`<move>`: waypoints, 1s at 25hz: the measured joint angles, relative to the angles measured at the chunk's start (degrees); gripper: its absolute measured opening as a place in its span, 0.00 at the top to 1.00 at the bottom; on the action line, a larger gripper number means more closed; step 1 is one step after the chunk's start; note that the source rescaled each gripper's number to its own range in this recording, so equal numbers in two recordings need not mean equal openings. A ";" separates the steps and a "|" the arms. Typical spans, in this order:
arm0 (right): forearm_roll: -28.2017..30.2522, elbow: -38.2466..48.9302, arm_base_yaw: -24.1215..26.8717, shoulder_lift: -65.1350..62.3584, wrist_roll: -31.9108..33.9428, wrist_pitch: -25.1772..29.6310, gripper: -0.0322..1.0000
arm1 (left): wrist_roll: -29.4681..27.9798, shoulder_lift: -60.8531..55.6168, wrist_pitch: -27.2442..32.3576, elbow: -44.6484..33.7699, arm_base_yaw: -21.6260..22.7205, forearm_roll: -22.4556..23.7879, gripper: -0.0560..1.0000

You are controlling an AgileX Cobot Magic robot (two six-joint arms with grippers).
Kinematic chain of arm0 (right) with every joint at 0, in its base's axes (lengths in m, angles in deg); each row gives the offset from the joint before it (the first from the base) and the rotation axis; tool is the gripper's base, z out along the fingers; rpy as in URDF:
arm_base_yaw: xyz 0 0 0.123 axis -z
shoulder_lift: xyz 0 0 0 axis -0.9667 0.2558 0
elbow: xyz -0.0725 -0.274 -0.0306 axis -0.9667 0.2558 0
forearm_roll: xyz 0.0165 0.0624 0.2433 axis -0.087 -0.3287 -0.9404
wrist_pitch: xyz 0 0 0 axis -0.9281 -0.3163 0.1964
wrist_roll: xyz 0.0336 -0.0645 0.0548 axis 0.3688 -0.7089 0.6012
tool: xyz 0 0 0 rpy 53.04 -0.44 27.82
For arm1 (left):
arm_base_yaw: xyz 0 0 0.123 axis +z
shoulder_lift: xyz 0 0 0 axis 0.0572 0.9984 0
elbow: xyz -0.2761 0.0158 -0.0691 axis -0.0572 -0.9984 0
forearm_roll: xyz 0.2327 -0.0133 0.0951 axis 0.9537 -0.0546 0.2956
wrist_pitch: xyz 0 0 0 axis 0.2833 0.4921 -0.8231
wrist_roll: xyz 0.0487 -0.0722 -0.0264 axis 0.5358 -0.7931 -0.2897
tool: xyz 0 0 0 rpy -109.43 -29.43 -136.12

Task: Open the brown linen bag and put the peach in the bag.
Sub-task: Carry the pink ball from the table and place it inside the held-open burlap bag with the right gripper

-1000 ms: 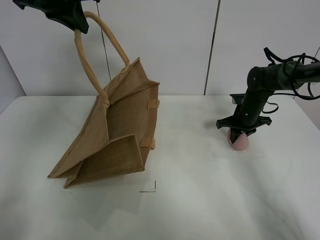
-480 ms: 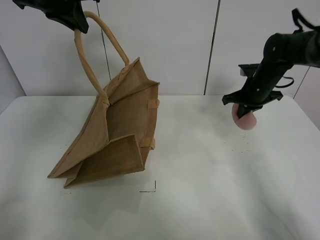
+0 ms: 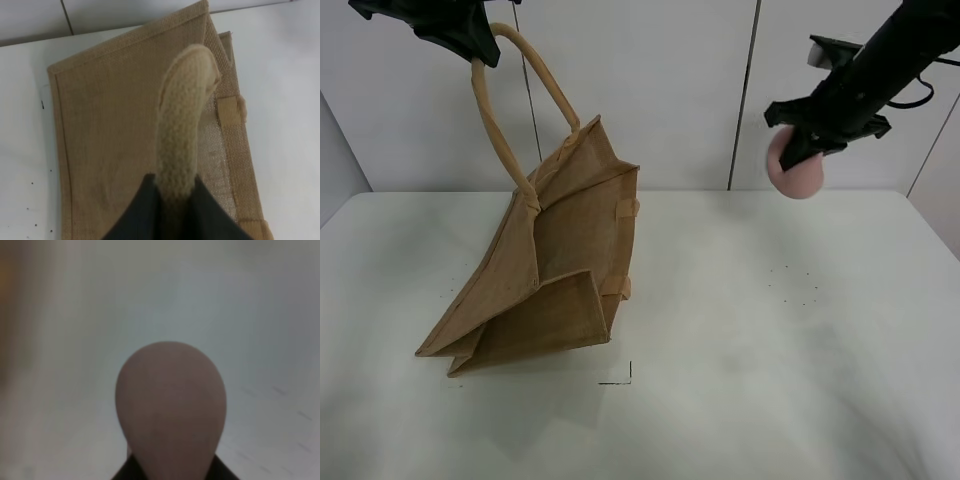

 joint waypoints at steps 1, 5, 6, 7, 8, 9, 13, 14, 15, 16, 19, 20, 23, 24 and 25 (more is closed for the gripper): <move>-3.35 -0.07 -0.09 0.00 -3.00 -0.35 0.97 | 0.00 0.00 0.00 0.00 0.00 0.00 0.95; -11.14 -0.30 -1.95 1.44 -9.31 -0.86 0.97 | 0.05 0.00 0.00 0.00 0.00 0.00 0.95; -12.10 -0.30 -2.95 2.29 -9.84 -1.23 0.97 | 0.05 0.00 0.00 0.00 0.00 0.00 0.95; -12.70 -0.30 -3.94 3.10 -10.40 -1.66 0.97 | 0.05 0.00 0.00 0.00 0.00 0.00 0.95; -13.48 -0.30 -5.31 4.09 -11.36 -2.18 0.97 | 0.05 0.00 0.00 0.00 0.00 0.00 0.95; -14.40 -0.30 -6.89 5.08 -12.31 -2.94 0.97 | 0.16 0.00 0.00 0.00 0.00 0.00 0.95; -16.90 -0.30 -13.83 8.23 -16.83 -7.15 0.97 | 0.16 0.00 0.00 0.00 0.00 0.00 0.95; -17.18 -0.30 -15.21 8.90 -17.83 -8.24 0.97 | 0.16 0.00 0.00 0.00 0.00 0.00 0.95; -17.32 -0.30 -16.73 9.68 -18.83 -9.19 0.97 | 0.20 0.00 0.00 0.00 0.00 0.00 0.95; -17.39 -0.30 -18.13 10.42 -19.65 -10.29 0.97 | 0.20 0.00 0.00 0.00 0.00 0.00 0.95; -17.84 -0.30 -21.34 12.31 -22.68 -14.32 0.97 | 0.27 0.00 0.00 0.00 0.00 0.00 0.95; -18.39 -0.30 -22.28 12.89 -23.46 -16.16 0.97 | 0.33 0.00 0.00 0.00 0.00 0.00 0.95; -19.88 -0.30 -24.27 14.71 -25.38 -21.56 0.97 | 0.37 0.00 0.00 0.00 0.00 0.00 0.95; -20.57 -0.30 -24.67 15.30 -25.58 -23.31 0.97 | 0.37 0.00 0.00 0.00 0.00 0.00 0.95; -21.17 -0.30 -24.90 16.05 -25.87 -24.62 0.97 | 0.37 0.00 0.00 0.00 0.00 0.00 0.95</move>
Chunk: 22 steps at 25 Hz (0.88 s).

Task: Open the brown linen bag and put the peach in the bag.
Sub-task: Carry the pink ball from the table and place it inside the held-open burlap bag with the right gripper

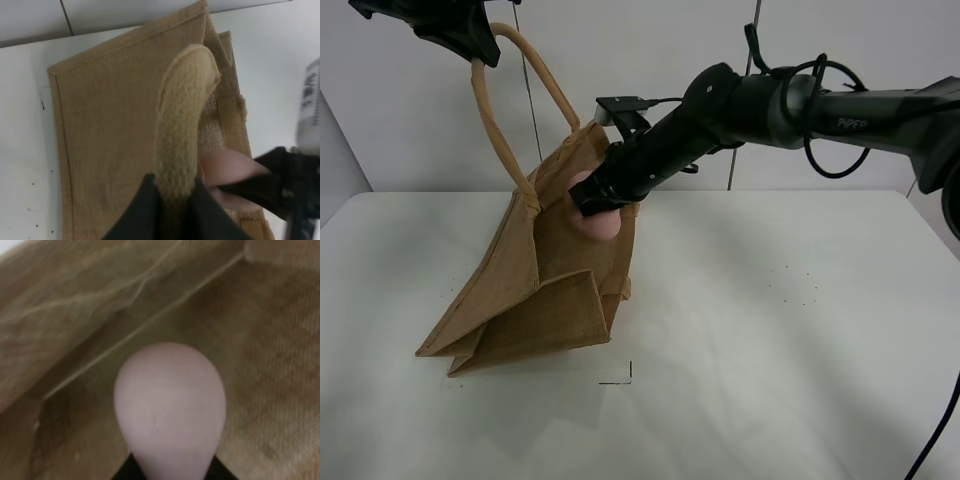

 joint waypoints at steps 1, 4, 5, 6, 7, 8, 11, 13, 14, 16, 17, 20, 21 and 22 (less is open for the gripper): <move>-0.85 0.00 -0.13 0.71 -0.59 -1.33 0.97 | 0.00 0.00 0.00 0.00 0.00 0.00 0.95; -4.90 0.00 -0.19 2.75 -2.95 -3.36 0.97 | 0.00 0.00 0.00 0.00 0.00 0.00 0.95; -6.43 0.00 -0.19 3.44 -4.07 -3.65 0.97 | 0.00 0.00 0.00 0.00 0.00 0.00 0.95; -7.92 0.00 -0.19 4.14 -5.10 -3.88 0.97 | 0.00 0.00 0.00 0.00 0.00 0.00 0.95; -9.26 0.00 -0.19 4.52 -6.32 -3.96 0.97 | 0.00 0.00 0.00 0.00 0.00 0.00 0.95; -10.83 0.00 -0.19 5.09 -7.53 -4.01 0.97 | 0.00 0.00 0.00 0.00 0.00 0.00 0.95; -14.29 0.00 -0.19 6.38 -9.95 -4.08 0.97 | 0.00 0.00 0.00 0.00 0.00 0.00 0.95; -15.77 0.00 -0.19 7.10 -10.64 -4.08 0.97 | 0.00 0.00 0.00 0.00 0.00 0.00 0.95; -16.40 0.00 -0.19 7.29 -11.29 -4.08 0.97 | 0.00 0.00 0.00 0.00 0.00 0.00 0.95; -17.83 0.00 -0.19 7.75 -12.57 -4.30 0.97 | 0.00 0.00 0.00 0.00 0.00 0.00 0.95; -18.10 0.00 -0.19 7.82 -12.92 -4.63 0.97 | 0.00 0.00 0.00 0.00 0.00 0.00 0.95; -18.42 0.00 -0.24 8.28 -13.34 -5.33 0.97 | 0.00 0.00 0.00 0.00 0.00 0.00 0.95; -18.66 0.00 -0.23 8.34 -13.41 -5.33 0.97 | 0.00 0.00 0.00 0.00 0.00 0.00 0.95; -18.74 0.00 -0.31 8.42 -13.46 -5.33 0.97 | 0.00 0.00 0.00 0.00 0.00 0.00 0.95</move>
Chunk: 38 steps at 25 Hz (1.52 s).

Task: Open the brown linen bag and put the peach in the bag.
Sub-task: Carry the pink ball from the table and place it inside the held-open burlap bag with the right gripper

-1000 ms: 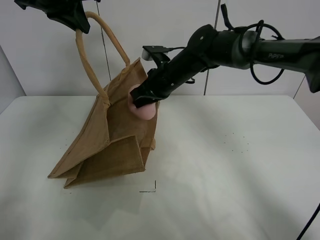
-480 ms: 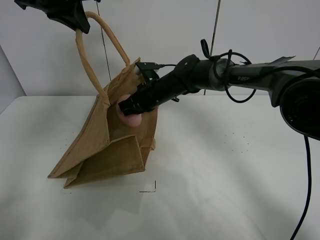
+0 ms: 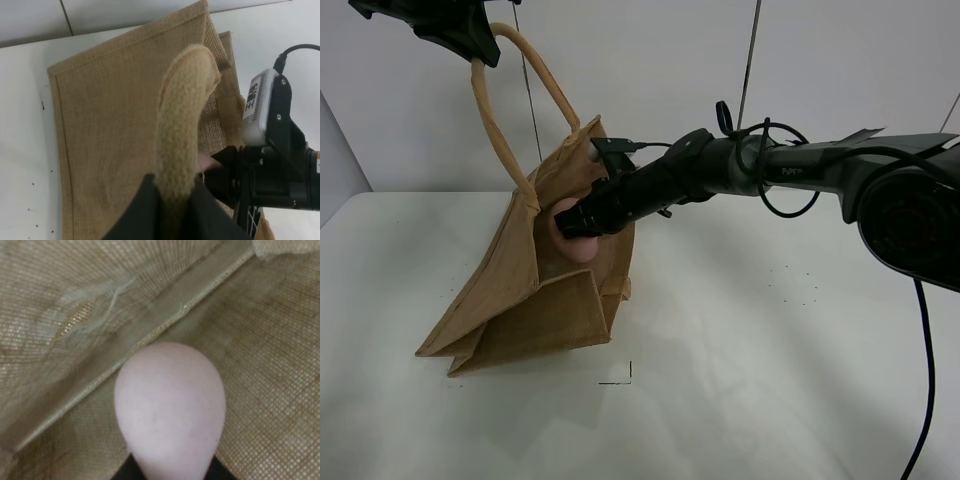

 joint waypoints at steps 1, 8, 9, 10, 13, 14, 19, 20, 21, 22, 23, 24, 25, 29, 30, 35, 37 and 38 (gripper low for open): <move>-0.04 0.00 -0.18 0.12 -0.18 -0.39 0.97 | 0.00 0.00 0.00 0.00 0.00 0.00 0.95; -0.93 0.00 -2.79 0.39 -1.04 -5.07 0.97 | 0.00 0.00 0.00 0.00 0.00 0.00 0.95; -0.98 0.00 -3.04 0.46 -1.08 -5.95 0.97 | 0.00 0.00 0.00 0.00 0.00 0.00 0.95; -0.98 0.00 -3.20 0.54 -1.27 -6.89 0.97 | 0.05 0.00 0.00 0.00 0.00 0.00 0.95; -1.10 0.00 -3.39 0.66 -1.51 -9.96 0.97 | 0.07 0.00 0.00 0.00 0.00 0.00 0.95; -1.21 0.00 -3.44 0.66 -1.58 -10.52 0.97 | 0.07 0.00 0.00 0.00 0.00 0.00 0.95; -1.35 0.00 -3.44 0.66 -1.63 -9.37 0.50 | 0.27 0.00 0.00 0.00 0.00 0.00 0.95; -1.35 0.00 -3.44 0.66 -1.63 -8.84 0.32 | 0.27 0.00 0.00 0.00 0.00 0.00 0.95; -1.30 0.00 -3.44 0.66 -1.63 -8.33 0.19 | 0.27 0.00 0.00 0.00 0.00 0.00 0.95; -1.18 0.00 -3.44 0.66 -1.63 -7.67 0.11 | 0.27 0.00 0.00 0.00 0.00 0.00 0.95; -0.94 0.00 -3.44 0.66 -1.63 -7.21 0.07 | 0.27 0.00 0.00 0.00 0.00 0.00 0.95; -0.63 0.00 -3.44 0.66 -1.53 -6.46 0.04 | 0.27 0.00 0.00 0.00 0.00 0.00 0.95; 0.06 0.00 -3.44 0.60 -0.82 -5.80 0.03 | 0.27 0.00 0.00 0.00 0.00 0.00 0.95; 6.96 0.00 -2.57 -1.19 5.63 -1.03 0.00 | 0.27 0.00 0.00 0.00 0.00 0.00 0.95; 9.64 0.00 -1.96 -2.23 8.23 0.51 0.00 | 0.27 0.00 0.00 0.00 0.00 0.00 0.95; 26.27 -0.14 1.16 -8.01 23.05 8.41 0.00 | 0.27 0.00 0.00 0.00 0.00 0.00 0.95; 33.82 -0.14 1.41 -9.91 29.44 11.94 0.00 | 0.27 0.00 0.11 0.00 0.00 0.00 0.95; 37.12 -0.14 1.41 -10.49 31.77 14.02 0.00 | 0.27 0.00 0.11 0.00 0.00 0.00 0.95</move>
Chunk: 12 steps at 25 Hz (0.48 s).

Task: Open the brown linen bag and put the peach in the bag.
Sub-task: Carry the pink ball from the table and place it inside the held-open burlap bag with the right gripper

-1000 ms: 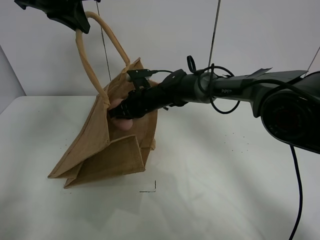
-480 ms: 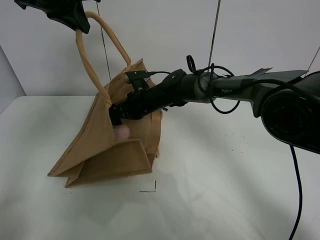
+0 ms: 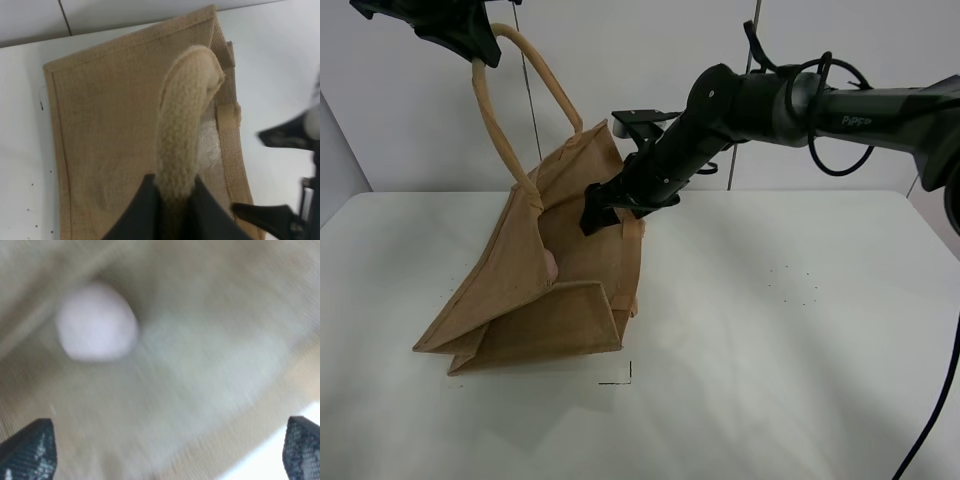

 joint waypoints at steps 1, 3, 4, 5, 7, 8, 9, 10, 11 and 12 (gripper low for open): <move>2.37 0.00 0.00 -0.60 2.72 1.68 0.00 | 0.00 0.00 0.00 0.00 0.00 0.00 0.95; 6.90 0.00 0.00 -1.26 7.44 4.92 0.00 | 0.00 0.00 0.00 0.00 0.00 0.00 0.95; 8.77 0.00 0.05 -1.32 9.76 6.07 0.00 | 0.00 0.00 0.00 0.00 0.00 0.00 0.95; 10.04 0.00 0.20 -1.32 11.76 6.92 0.00 | 0.00 0.00 0.00 0.00 0.00 0.00 0.95; 12.48 0.00 0.89 -1.26 14.62 8.60 0.00 | 0.00 0.00 0.00 0.00 0.00 0.00 0.95; 13.32 0.00 1.44 -1.14 15.65 9.18 0.00 | 0.00 0.00 0.00 0.00 0.00 0.00 0.95; 14.15 0.00 2.30 -1.14 16.26 9.84 0.00 | 0.00 0.00 0.00 0.00 0.00 0.00 0.95; 14.97 0.00 3.41 -1.14 16.70 10.29 0.00 | 0.00 0.00 0.00 0.00 0.00 0.00 0.95; 15.58 0.00 4.51 -1.14 16.91 10.70 0.00 | 0.00 0.00 0.00 0.00 0.00 0.00 0.95; 16.07 0.00 6.07 -1.14 17.02 11.11 0.00 | 0.00 0.00 0.00 0.00 0.00 0.00 0.95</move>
